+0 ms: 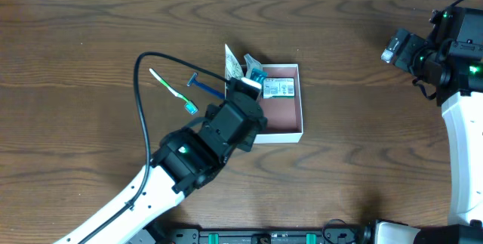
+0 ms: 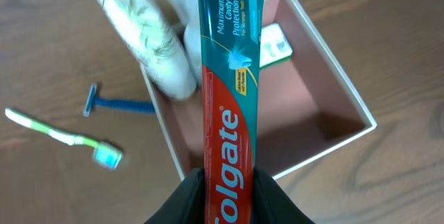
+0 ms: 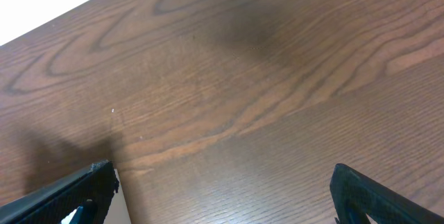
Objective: Pack container
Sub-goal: 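Carry the Colgate tube into the box and open the left gripper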
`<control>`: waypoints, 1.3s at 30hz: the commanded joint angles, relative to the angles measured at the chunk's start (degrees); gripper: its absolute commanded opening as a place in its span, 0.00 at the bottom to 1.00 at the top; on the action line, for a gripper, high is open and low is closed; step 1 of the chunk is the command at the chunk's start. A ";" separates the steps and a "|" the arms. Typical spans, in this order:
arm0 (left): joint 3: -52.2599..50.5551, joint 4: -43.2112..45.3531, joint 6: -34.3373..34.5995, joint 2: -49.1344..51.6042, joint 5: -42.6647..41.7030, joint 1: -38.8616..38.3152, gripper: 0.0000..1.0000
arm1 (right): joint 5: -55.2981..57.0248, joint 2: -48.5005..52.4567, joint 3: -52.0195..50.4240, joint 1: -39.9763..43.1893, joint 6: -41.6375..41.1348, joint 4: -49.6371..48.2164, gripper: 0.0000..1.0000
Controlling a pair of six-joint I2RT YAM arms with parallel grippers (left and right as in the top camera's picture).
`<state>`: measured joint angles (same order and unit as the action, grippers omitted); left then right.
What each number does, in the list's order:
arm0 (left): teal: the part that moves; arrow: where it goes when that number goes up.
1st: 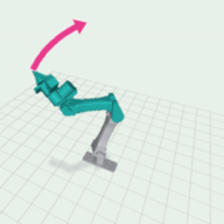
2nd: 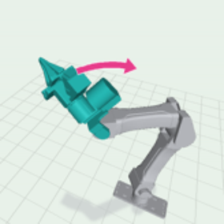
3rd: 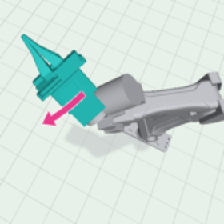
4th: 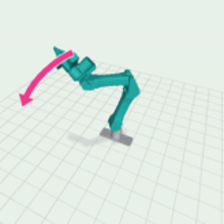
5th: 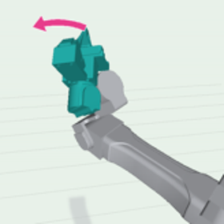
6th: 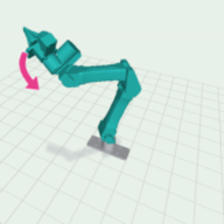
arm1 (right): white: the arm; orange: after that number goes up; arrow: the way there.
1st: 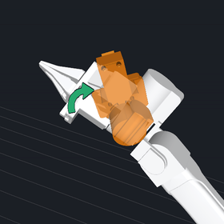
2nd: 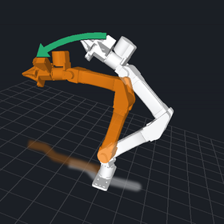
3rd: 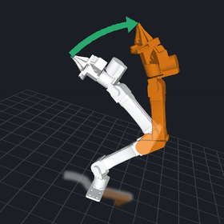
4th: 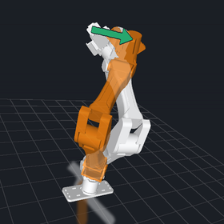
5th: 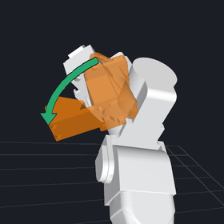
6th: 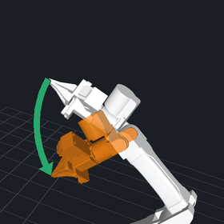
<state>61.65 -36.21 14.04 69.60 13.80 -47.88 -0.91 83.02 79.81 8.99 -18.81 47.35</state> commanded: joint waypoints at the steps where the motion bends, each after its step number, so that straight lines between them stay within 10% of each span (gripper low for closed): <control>1: 1.38 1.29 -1.29 2.64 3.98 -1.14 0.23 | -0.17 -0.15 0.72 0.33 0.66 0.11 0.99; 35: 1.38 7.23 -21.59 16.13 -3.91 -5.77 0.25 | -0.17 -0.15 0.72 0.33 0.66 0.22 0.99; 39: 1.38 7.19 -22.38 15.76 -1.79 -5.55 0.45 | -0.17 -0.15 0.72 0.33 0.66 0.24 0.99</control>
<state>61.67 -29.26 -6.52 85.62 10.70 -53.69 -0.91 83.02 79.81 8.99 -18.81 47.44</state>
